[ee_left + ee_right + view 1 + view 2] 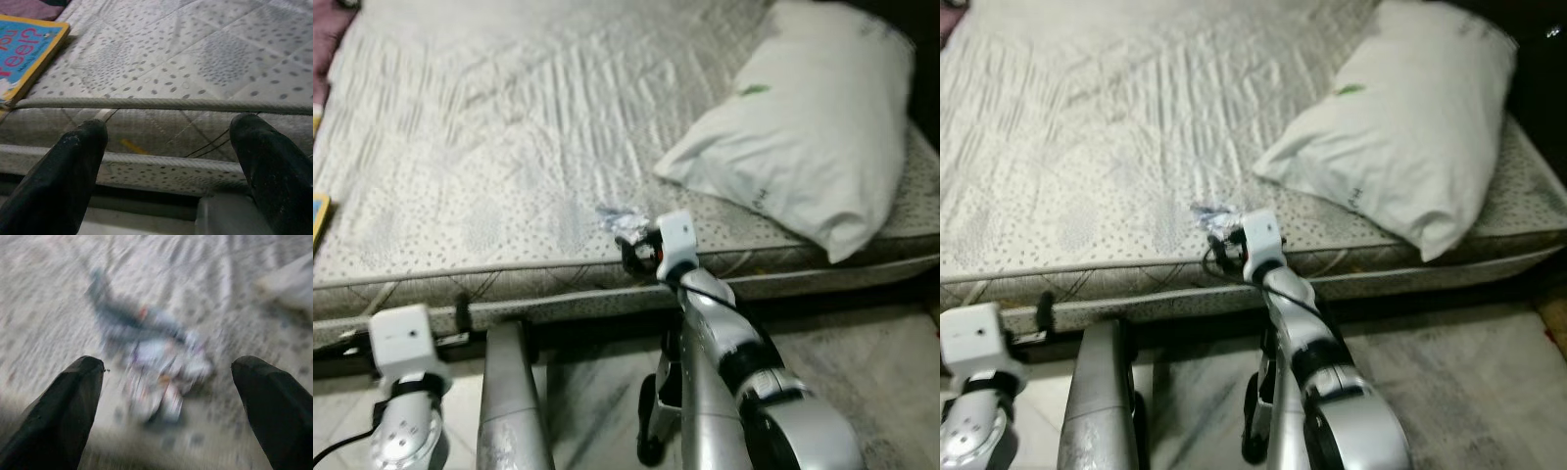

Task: Clean up the room

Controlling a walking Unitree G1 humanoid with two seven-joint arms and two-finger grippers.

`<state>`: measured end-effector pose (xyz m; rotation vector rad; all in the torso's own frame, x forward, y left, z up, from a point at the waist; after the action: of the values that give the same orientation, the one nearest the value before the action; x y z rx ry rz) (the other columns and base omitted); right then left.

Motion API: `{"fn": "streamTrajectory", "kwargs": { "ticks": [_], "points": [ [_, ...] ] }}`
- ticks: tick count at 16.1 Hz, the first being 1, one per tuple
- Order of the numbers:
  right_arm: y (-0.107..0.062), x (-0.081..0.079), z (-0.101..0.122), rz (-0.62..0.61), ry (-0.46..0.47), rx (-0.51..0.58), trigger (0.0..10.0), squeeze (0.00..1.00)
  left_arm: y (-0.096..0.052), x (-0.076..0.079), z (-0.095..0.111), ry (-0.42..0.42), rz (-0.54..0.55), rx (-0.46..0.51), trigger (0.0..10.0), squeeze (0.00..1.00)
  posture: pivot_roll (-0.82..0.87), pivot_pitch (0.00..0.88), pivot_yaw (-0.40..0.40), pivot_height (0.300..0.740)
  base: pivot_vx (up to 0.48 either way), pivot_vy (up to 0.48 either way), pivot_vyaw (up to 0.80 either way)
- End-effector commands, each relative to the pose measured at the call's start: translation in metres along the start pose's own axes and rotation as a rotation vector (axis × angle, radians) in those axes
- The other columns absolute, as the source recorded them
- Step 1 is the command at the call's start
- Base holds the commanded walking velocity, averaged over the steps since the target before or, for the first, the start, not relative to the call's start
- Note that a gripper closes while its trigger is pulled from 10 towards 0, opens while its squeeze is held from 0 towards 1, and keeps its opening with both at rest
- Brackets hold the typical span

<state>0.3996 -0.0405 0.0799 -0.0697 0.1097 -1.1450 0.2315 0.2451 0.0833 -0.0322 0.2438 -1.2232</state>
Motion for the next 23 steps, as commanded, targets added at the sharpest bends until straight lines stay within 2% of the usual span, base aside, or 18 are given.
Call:
{"fn": "streamTrajectory", "kwargs": {
  "ticks": [1, 3, 6, 10, 11, 12, 14, 15, 16, 17, 18, 23],
  "points": [
    [0.008, 0.003, 0.021, -0.036, 0.028, 0.058, 10.0, 0.0, -0.004, -0.005, -0.001, 0.01, 0.021, -0.013, 10.0, 0.0, 0.29, 0.252, -0.09, 0.507, 0.0, 0.0, 0.0],
    [0.017, -0.005, 0.034, -0.033, 0.003, 0.063, 10.0, 0.0, -0.006, -0.006, -0.002, 0.001, 0.039, -0.021, 10.0, 0.0, 0.31, 0.247, -0.106, 0.507, 0.0, 0.0, 0.0],
    [0.026, -0.019, 0.028, -0.014, -0.038, -0.009, 10.0, 0.0, -0.011, -0.005, 0.001, -0.01, 0.05, -0.021, 10.0, 0.0, 0.33, 0.242, -0.135, 0.507, 0.0, 0.0, 0.0],
    [0.026, -0.019, 0.028, -0.014, -0.038, -0.009, 10.0, 0.0, -0.011, -0.005, 0.001, -0.01, 0.05, -0.021, 10.0, 0.0, 0.33, 0.242, -0.135, 0.507, 0.0, 0.0, 0.0],
    [0.025, -0.031, 0.009, -0.007, -0.083, -0.093, 10.0, 0.0, -0.012, -0.007, 0.002, -0.014, 0.061, -0.02, 10.0, 0.0, 0.36, 0.24, -0.16, 0.507, 0.0, 0.0, 0.0],
    [0.021, -0.039, -0.01, -0.009, -0.173, -0.167, 10.0, 0.0, -0.013, -0.006, 0.003, -0.018, 0.065, -0.017, 10.0, 0.0, 0.36, 0.241, -0.16, 0.507, 0.0, 0.0, 0.0],
    [0.018, -0.042, -0.021, -0.014, -0.193, -0.214, 10.0, 0.0, -0.015, -0.004, 0.004, -0.021, 0.06, -0.018, 10.0, 0.0, 0.35, 0.246, -0.159, 0.507, 0.0, 0.0, 0.0],
    [0.017, -0.044, -0.025, -0.01, -0.207, -0.234, 8.7, 0.0, -0.016, -0.003, 0.004, -0.022, 0.057, -0.02, 10.0, 0.0, 0.35, 0.251, -0.158, 0.507, 0.0, 0.0, 0.0],
    [0.013, -0.049, -0.037, 0.013, -0.213, -0.287, 9.0, 0.0, -0.016, -0.001, 0.004, -0.025, 0.051, -0.022, 10.0, 0.0, 0.35, 0.255, -0.158, 0.507, 0.0, 0.0, 0.0],
    [0.012, -0.051, -0.041, 0.018, -0.212, -0.299, 2.6, 0.0, -0.016, -0.001, 0.004, -0.026, 0.05, -0.023, 10.0, 0.0, 0.35, 0.257, -0.16, 0.507, 0.0, 0.0, 0.0],
    [0.011, -0.053, -0.044, 0.021, -0.21, -0.303, 0.0, 0.0, -0.016, 0.0, 0.004, -0.026, 0.049, -0.024, 10.0, 0.0, 0.35, 0.262, -0.158, 0.507, 0.0, 0.0, 0.0],
    [0.012, -0.051, -0.041, -0.006, -0.175, -0.296, 0.0, 0.0, -0.015, 0.001, 0.004, -0.026, 0.042, -0.029, 10.0, 0.0, 0.34, 0.265, -0.155, 0.507, 0.0, 0.0, 0.0]
  ]
}}
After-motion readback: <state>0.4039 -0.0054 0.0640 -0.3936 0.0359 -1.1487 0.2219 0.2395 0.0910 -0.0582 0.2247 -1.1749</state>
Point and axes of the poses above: a point about 5 cm out from each wrist's last joint towards the gripper, its own y axis pointing out of the wrist towards the gripper, its own z axis along the axis of the wrist's last joint, x = y × z, the point moved 6 cm from there along y, pointing out of the wrist towards the gripper, and after that the axes turned 2 degrees about y, right-handed, at the moved point
